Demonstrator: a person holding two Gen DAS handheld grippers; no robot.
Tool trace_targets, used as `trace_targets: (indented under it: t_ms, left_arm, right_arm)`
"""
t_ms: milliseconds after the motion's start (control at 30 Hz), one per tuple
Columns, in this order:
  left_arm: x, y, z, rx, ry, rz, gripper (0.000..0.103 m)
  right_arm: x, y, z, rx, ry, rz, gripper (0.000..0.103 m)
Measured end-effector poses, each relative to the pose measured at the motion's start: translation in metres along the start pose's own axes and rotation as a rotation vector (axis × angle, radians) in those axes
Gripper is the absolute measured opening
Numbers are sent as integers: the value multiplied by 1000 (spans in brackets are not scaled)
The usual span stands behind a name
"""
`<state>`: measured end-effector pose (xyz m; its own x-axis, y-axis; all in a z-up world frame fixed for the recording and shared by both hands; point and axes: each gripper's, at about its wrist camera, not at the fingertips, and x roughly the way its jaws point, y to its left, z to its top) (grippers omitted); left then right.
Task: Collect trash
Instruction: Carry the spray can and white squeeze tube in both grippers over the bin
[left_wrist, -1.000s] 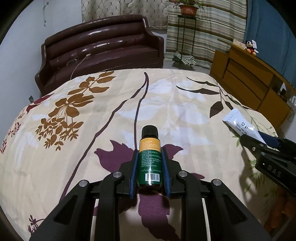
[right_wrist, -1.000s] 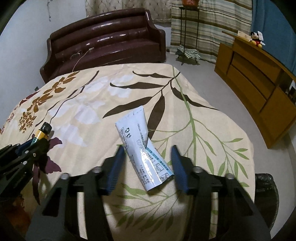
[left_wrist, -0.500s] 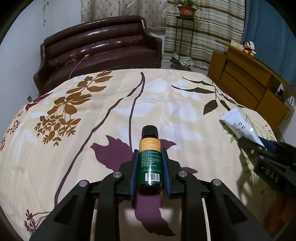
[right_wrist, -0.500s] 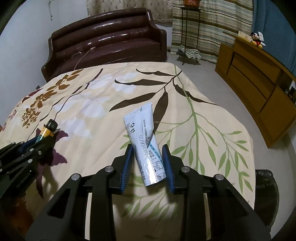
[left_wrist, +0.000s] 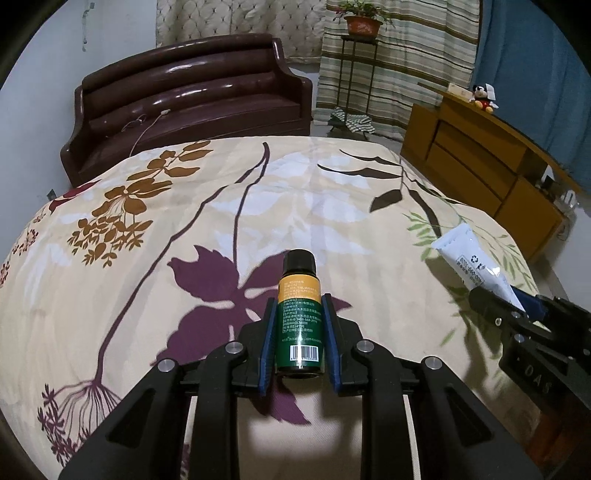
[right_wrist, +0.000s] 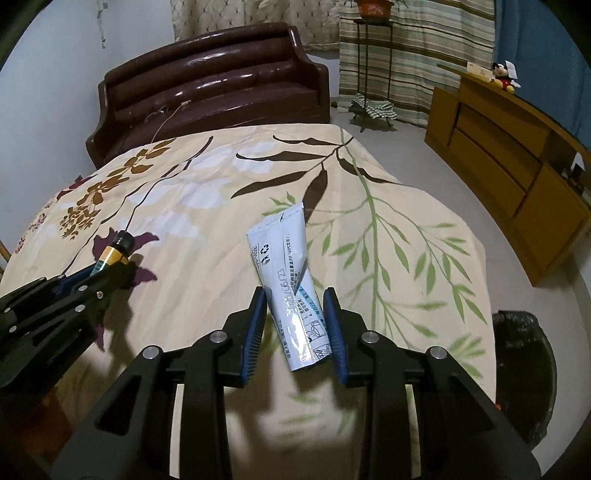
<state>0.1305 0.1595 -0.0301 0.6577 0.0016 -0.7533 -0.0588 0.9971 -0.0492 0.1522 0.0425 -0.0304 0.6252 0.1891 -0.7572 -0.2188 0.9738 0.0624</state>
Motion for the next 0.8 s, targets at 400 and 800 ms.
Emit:
trace_targets:
  t_ms: [400,800]
  left_arm:
    - [-27,-22,-24,13,-7,-39,24]
    - [-51,-61,-48,58,-21,-61,24]
  right_arm:
    - [-35,-11,-37,41,-9,-4,31]
    - [-67,-31,-68,68,-26,-8,31]
